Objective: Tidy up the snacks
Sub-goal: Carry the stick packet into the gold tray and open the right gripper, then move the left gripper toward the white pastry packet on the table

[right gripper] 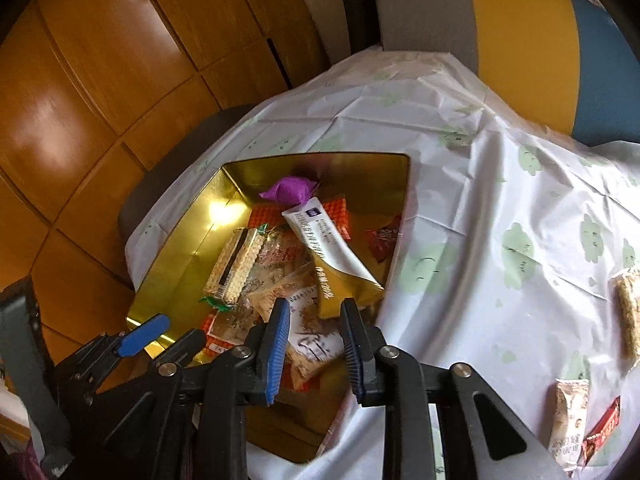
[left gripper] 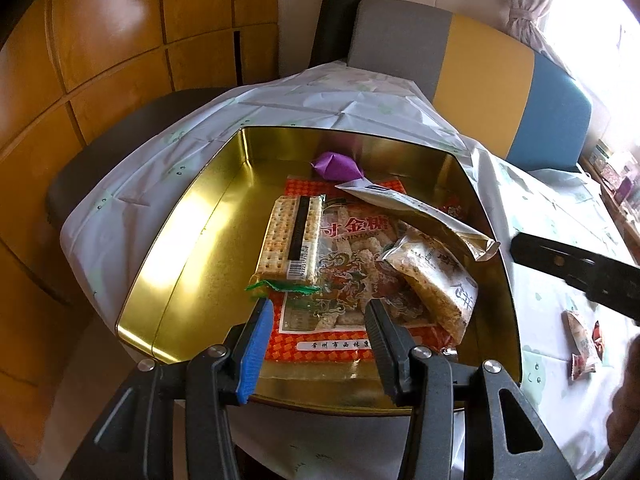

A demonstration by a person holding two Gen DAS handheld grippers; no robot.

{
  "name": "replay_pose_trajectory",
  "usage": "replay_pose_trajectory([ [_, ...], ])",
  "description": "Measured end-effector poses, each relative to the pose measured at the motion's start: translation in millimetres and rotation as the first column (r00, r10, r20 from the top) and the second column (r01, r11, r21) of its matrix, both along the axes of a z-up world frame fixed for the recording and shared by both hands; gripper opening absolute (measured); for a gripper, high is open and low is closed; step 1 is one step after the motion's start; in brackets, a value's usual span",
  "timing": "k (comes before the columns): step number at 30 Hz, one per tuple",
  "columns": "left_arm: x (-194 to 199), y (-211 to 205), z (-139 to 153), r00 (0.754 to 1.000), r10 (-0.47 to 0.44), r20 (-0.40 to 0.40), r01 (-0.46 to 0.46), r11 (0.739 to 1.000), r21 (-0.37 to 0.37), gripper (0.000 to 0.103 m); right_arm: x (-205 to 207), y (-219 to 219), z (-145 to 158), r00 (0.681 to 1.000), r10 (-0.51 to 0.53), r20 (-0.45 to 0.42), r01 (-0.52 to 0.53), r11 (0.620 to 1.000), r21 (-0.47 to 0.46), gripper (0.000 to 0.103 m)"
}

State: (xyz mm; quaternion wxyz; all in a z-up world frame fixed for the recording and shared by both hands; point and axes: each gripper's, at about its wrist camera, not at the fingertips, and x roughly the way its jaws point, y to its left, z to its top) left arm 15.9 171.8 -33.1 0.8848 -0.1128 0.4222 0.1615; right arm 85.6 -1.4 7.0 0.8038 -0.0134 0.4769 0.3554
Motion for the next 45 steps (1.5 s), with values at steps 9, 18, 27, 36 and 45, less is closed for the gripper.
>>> replay_pose_trajectory([
  [9, -2, -14, 7, 0.999, -0.033, 0.016, 0.032, 0.999, 0.029, 0.049, -8, -59, -2, 0.994, -0.055, 0.091, 0.066, 0.991, -0.117, 0.030],
  [18, -2, -40, 16, 0.993, -0.113, 0.024, 0.111, 0.991, 0.068, 0.049, 3, -172, -2, 0.971, -0.198, 0.137, 0.229, 0.935, -0.271, 0.030],
  [27, 3, -77, 22, 0.976, -0.215, 0.018, 0.213, 0.973, 0.094, 0.049, 32, -290, -15, 0.854, -0.499, 0.147, 0.518, 0.791, -0.326, 0.030],
  [36, 7, -118, 18, 0.949, -0.315, -0.011, 0.315, 0.944, 0.103, 0.049, 49, -321, -32, 0.765, -0.641, 0.060, 0.618, 0.705, -0.347, 0.030],
  [45, 16, -165, 12, 0.900, -0.433, -0.040, 0.435, 0.896, 0.086, 0.049, 47, -322, -37, 0.758, -0.651, 0.033, 0.619, 0.704, -0.348, 0.030],
])
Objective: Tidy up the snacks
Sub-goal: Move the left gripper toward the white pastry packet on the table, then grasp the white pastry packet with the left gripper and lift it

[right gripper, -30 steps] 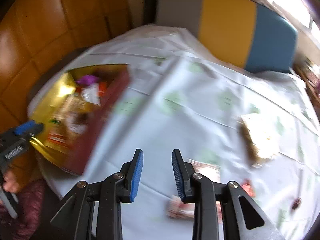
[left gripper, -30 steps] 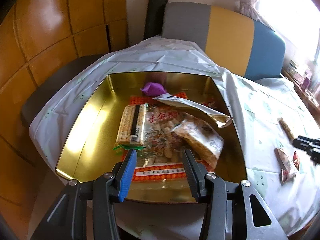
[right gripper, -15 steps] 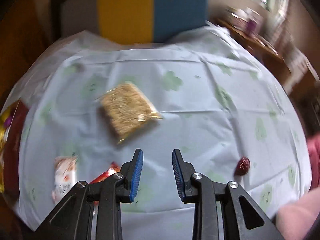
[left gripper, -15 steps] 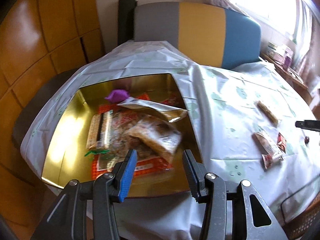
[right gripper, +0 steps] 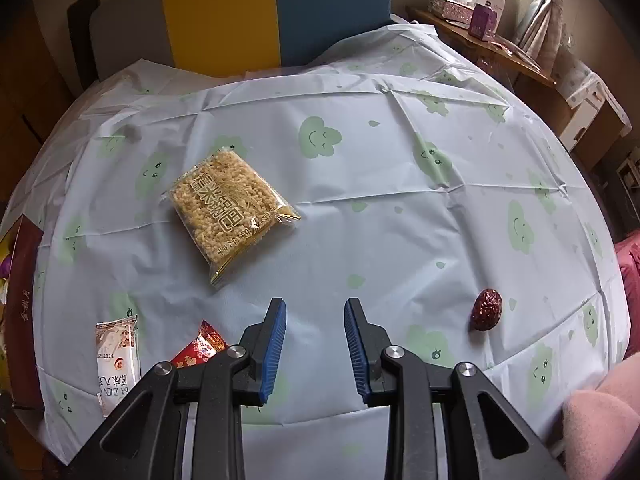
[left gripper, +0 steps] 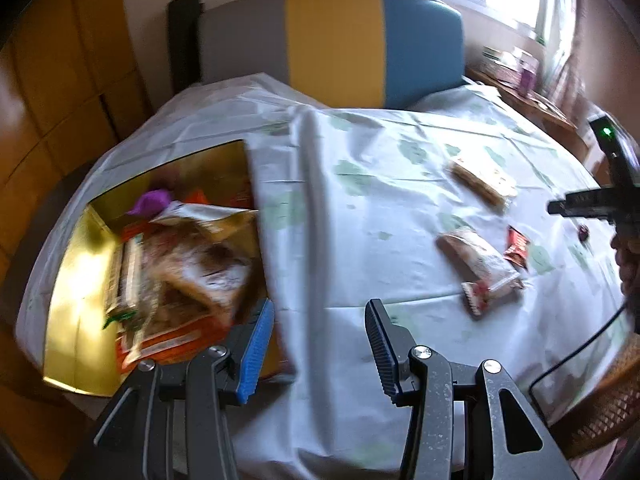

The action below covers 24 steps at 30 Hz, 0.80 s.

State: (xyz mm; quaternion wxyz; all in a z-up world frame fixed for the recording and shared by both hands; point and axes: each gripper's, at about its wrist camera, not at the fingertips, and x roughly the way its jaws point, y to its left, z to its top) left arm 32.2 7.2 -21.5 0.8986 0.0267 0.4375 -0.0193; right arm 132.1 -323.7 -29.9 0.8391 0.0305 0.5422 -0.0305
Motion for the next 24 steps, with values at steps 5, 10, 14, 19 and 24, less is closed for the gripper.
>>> replay_pose_trajectory([
  [5, 12, -30, -9, 0.996, -0.078, -0.047, 0.077, 0.997, -0.021, 0.049, -1, -1, 1, 1.000, -0.001, 0.006, 0.001, 1.000, 0.019, 0.030],
  [10, 17, -52, -18, 0.990, -0.121, -0.077, 0.120, 0.993, -0.010, 0.049, 0, 13, -10, 0.993, 0.097, -0.064, -0.091, 0.991, 0.095, 0.030],
  [14, 14, -58, -24, 0.986, -0.146, -0.081, 0.147, 0.989, 0.008, 0.049, -4, 36, -14, 0.968, 0.235, -0.085, -0.216, 0.958, 0.188, 0.030],
  [19, 10, -57, -37, 0.981, -0.159, -0.112, 0.161, 0.987, 0.005, 0.049, -12, 59, -15, 0.925, 0.370, -0.090, -0.340, 0.908, 0.245, 0.030],
  [24, 12, -57, -43, 0.981, -0.147, -0.129, 0.148, 0.989, -0.002, 0.049, -8, 49, -22, 0.944, 0.306, -0.125, -0.274, 0.935, 0.224, 0.030],
])
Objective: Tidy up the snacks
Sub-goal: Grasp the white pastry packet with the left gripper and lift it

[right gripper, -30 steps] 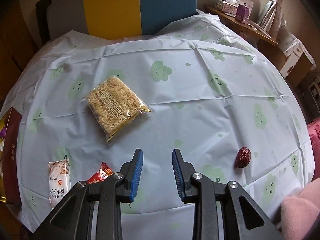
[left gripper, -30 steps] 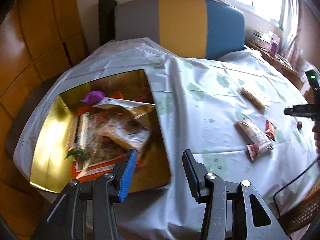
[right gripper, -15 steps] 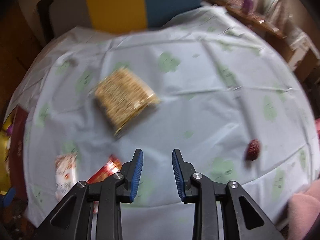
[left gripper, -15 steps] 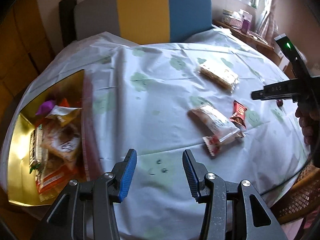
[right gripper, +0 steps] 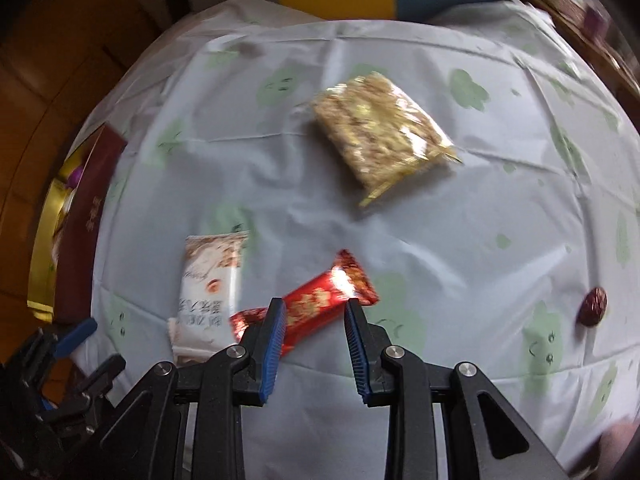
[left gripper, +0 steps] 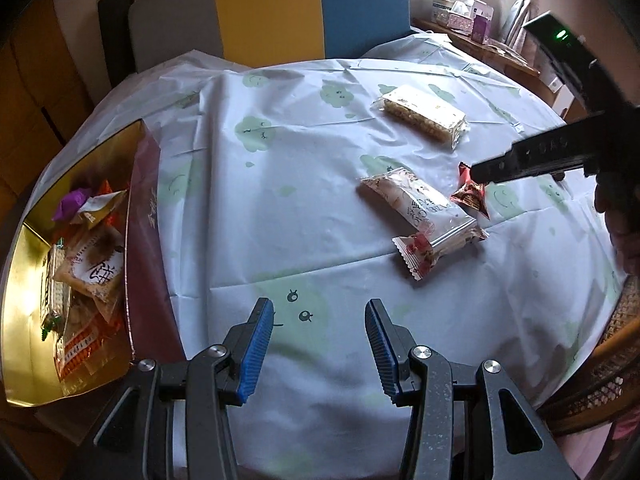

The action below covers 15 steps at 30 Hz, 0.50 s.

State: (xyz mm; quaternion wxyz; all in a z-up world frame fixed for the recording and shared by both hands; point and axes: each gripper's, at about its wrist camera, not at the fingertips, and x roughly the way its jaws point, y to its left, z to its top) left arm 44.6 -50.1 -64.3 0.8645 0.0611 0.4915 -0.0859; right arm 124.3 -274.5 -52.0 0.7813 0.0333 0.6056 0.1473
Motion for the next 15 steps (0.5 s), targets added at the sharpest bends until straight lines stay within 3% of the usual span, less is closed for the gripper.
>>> replay_pose_trajectory([
  [3, 1, -2, -1, 1.000, -0.006, -0.005, 0.006, 1.000, -0.007, 0.049, 1, -3, 6, 1.000, -0.017, 0.025, 0.016, 0.999, 0.043, 0.030],
  [7, 1, -6, -2, 1.000, -0.030, -0.003, 0.030, 0.999, -0.010, 0.049, -5, 18, 18, 0.993, 0.076, 0.090, -0.083, 0.993, 0.082, 0.030],
  [10, 4, -7, -3, 0.999, -0.032, -0.009, 0.032, 0.999, -0.015, 0.049, -8, 29, 16, 0.988, 0.132, 0.080, -0.142, 0.982, 0.124, 0.030],
  [12, 6, -8, -3, 0.999, -0.034, -0.015, 0.033, 0.999, -0.019, 0.049, -8, 33, 10, 0.987, 0.149, 0.066, -0.155, 0.983, 0.097, 0.030],
  [13, 8, -8, -3, 0.999, -0.032, -0.018, 0.032, 0.999, -0.024, 0.049, -6, 35, 0, 0.991, 0.131, 0.032, -0.133, 0.990, 0.046, 0.025],
  [15, 12, -10, -1, 0.999, -0.030, -0.020, 0.029, 0.999, -0.032, 0.049, -6, 31, 1, 0.996, 0.088, 0.032, -0.088, 0.996, 0.026, 0.027],
])
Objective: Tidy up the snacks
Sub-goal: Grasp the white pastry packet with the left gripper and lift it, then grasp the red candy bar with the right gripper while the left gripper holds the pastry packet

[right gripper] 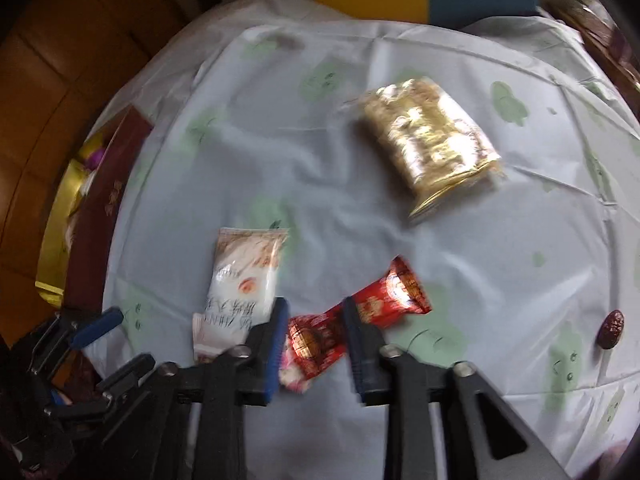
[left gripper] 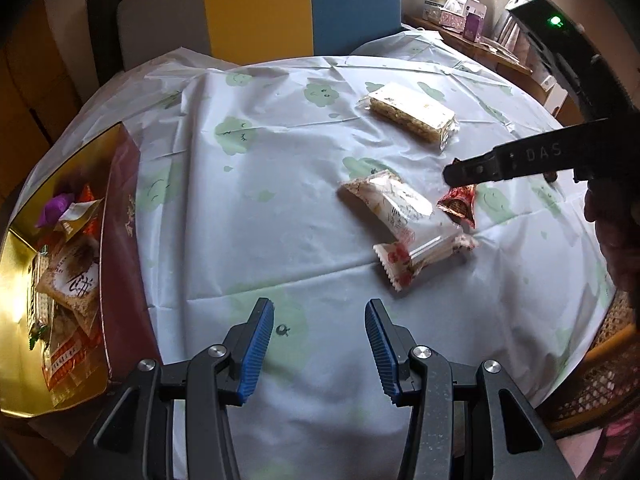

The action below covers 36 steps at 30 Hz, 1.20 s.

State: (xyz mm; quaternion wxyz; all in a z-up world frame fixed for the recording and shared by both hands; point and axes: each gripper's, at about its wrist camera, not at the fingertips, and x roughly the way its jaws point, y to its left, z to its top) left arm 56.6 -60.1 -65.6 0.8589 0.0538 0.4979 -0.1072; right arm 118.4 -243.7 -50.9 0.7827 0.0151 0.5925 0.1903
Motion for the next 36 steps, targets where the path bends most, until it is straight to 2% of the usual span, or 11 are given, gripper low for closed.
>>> replay_pose_trajectory([
  [6, 22, -13, 9, 1.000, -0.017, -0.007, 0.017, 0.999, -0.030, 0.049, 2, -24, 8, 0.989, -0.139, 0.051, 0.143, 0.987, -0.073, 0.027],
  [13, 53, -37, 6, 0.996, -0.030, -0.087, 0.024, 0.998, -0.065, 0.051, 4, -54, 22, 0.964, -0.252, 0.083, 0.254, 0.967, -0.017, 0.031],
  [15, 61, -44, 4, 0.995, -0.027, -0.099, 0.021, 0.998, -0.063, 0.054, 6, -59, 24, 0.959, -0.271, 0.080, 0.273, 0.962, -0.009, 0.031],
  [17, 69, -51, 2, 0.993, -0.024, -0.113, 0.017, 0.998, -0.063, 0.060, 9, -60, 25, 0.956, -0.281, 0.085, 0.282, 0.959, -0.002, 0.031],
  [20, 82, -61, -1, 0.989, -0.021, -0.145, 0.010, 0.997, -0.076, 0.061, 14, -60, 24, 0.953, -0.288, 0.090, 0.288, 0.957, 0.007, 0.031],
  [24, 97, -74, -14, 0.985, -0.013, -0.171, 0.009, 1.000, -0.026, 0.063, 15, -66, 23, 0.948, -0.305, 0.089, 0.305, 0.952, 0.015, 0.031],
  [25, 101, -75, -20, 0.983, -0.014, -0.185, 0.012, 1.000, -0.014, 0.062, 15, -68, 23, 0.946, -0.313, 0.089, 0.313, 0.950, 0.018, 0.031],
  [26, 103, -75, -24, 0.981, -0.012, -0.191, 0.012, 1.000, -0.002, 0.054, 14, -70, 24, 0.944, -0.318, 0.088, 0.318, 0.948, 0.021, 0.031],
  [28, 101, -74, -21, 0.990, -0.016, -0.141, 0.021, 0.999, 0.036, 0.033, 15, -73, 24, 0.940, -0.330, 0.083, 0.329, 0.944, 0.029, 0.031],
  [31, 104, -62, -17, 0.991, -0.025, -0.134, 0.025, 1.000, 0.005, 0.033, 17, -75, 24, 0.937, -0.340, 0.082, 0.338, 0.940, 0.033, 0.031],
  [36, 97, -36, -14, 0.999, -0.015, -0.029, 0.017, 0.995, 0.103, 0.033, 17, -76, 22, 0.935, -0.345, 0.077, 0.344, 0.939, 0.024, 0.031],
])
